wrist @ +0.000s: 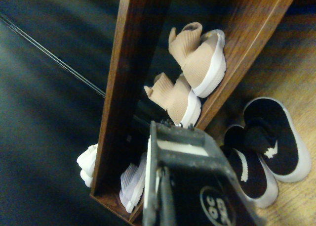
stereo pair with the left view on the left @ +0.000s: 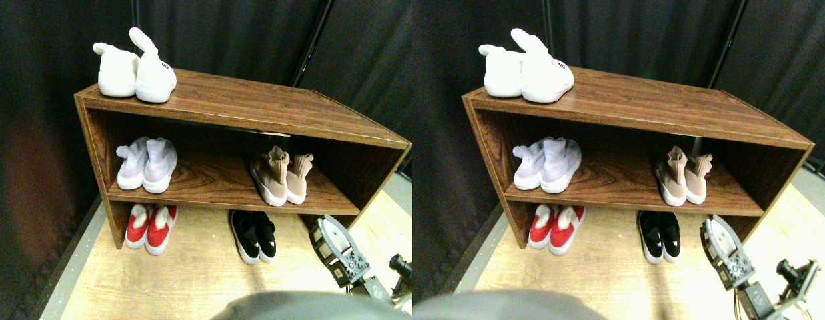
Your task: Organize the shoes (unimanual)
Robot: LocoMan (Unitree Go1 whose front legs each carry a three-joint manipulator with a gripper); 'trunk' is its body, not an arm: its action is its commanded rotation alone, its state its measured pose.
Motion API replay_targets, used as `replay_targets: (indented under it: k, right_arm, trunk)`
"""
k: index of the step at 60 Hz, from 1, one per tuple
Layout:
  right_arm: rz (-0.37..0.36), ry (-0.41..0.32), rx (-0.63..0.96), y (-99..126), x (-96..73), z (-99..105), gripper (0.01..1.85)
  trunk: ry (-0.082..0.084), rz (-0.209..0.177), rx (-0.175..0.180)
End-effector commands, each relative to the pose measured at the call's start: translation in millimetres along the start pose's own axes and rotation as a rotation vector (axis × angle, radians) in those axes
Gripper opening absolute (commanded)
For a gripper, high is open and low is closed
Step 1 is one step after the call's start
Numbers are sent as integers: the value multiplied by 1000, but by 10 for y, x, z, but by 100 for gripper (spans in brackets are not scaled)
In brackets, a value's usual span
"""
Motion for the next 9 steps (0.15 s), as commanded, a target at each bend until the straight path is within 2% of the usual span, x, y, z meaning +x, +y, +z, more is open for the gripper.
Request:
replay_targets:
  k: [1,9]
  right_arm:
    - [38,-5,-20,89,3,8,6]
    - [36,-7,-29,87,-10,18,6]
  trunk:
    - [1,5,-11]
    - [2,4,-10]
